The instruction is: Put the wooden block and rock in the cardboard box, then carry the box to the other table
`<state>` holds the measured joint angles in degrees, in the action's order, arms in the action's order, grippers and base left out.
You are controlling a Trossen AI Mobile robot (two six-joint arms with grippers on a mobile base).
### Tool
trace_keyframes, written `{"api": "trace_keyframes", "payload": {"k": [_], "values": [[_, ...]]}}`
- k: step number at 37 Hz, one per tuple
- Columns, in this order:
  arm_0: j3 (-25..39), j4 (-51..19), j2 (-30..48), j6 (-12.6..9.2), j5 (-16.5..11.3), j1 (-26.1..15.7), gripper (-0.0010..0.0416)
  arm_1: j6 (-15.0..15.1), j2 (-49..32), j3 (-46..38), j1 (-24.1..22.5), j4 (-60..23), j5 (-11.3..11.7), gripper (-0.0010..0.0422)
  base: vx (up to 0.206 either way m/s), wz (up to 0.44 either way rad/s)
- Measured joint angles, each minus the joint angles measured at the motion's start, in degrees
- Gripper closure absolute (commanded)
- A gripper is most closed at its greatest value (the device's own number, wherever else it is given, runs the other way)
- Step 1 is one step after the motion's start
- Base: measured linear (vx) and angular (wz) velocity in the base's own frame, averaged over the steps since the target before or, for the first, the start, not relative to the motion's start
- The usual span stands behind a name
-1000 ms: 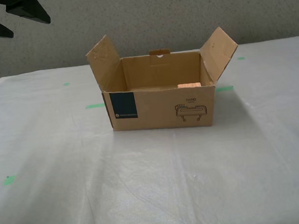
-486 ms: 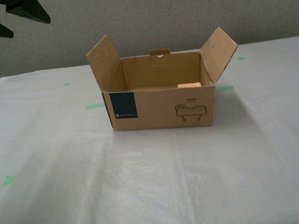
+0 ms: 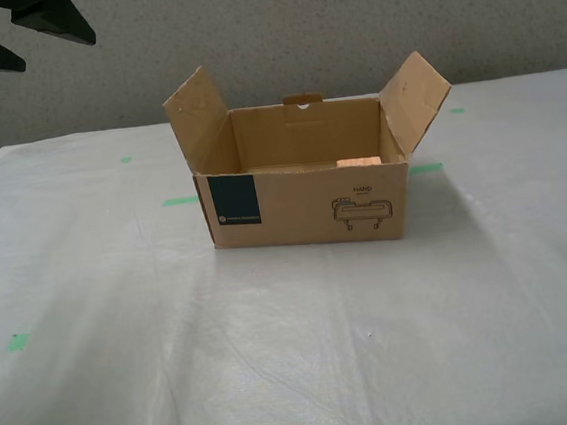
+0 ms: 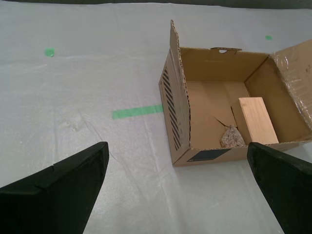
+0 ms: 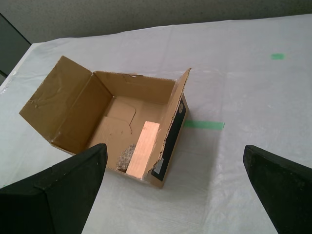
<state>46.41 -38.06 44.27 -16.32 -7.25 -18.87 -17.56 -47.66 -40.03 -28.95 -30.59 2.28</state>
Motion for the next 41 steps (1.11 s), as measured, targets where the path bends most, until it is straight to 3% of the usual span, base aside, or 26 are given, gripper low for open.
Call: {"api": "trace_keyframes", "payload": {"k": [41], "values": [[0.00, 0.00, 0.00, 0.00, 0.02, 0.02, 0.0016, 0.00, 0.00, 0.00, 0.00, -0.02, 0.00, 0.0023, 0.000, 0.000]]}}
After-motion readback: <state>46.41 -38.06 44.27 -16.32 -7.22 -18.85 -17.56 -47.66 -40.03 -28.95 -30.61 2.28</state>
